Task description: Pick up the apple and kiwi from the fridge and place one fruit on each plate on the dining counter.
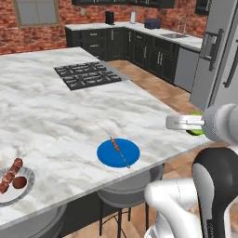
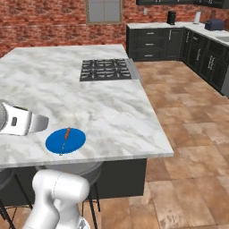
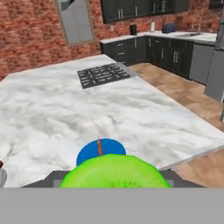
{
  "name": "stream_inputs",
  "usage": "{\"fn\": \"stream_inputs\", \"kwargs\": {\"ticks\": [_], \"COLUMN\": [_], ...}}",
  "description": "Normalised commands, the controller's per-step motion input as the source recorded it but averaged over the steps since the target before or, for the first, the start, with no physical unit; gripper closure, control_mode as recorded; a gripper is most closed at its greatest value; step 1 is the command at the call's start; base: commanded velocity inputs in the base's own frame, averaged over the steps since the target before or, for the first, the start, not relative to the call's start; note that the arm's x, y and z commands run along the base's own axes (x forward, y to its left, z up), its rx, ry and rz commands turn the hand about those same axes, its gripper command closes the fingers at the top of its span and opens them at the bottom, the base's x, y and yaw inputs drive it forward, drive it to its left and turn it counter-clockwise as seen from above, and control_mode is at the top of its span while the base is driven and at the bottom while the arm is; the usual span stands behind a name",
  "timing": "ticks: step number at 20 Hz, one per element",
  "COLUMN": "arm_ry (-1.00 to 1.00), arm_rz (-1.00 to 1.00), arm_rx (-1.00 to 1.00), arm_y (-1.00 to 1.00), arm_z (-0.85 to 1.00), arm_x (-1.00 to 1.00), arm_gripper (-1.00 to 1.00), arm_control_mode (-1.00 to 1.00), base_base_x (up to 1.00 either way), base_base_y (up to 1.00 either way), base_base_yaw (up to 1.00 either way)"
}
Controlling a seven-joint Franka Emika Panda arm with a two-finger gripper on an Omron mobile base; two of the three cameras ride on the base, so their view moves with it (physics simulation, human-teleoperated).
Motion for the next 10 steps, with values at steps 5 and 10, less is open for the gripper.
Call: {"fn": "stream_inputs", "kwargs": {"ticks": [5,10], "arm_ry": [0.54,0.47], "arm_rz": [0.19,0.22], "arm_rx": [0.0,0.0], "arm_y": [0.26,0.23], "arm_z": [-0.39,-0.71], "arm_x": [0.99,0.65], "arm_gripper": [1.0,1.0], "arm_control_mode": [-1.0,-1.0], "base_base_x": [0.0,0.0], "base_base_y": [0.0,0.0], "base_base_yaw": [0.0,0.0]}}
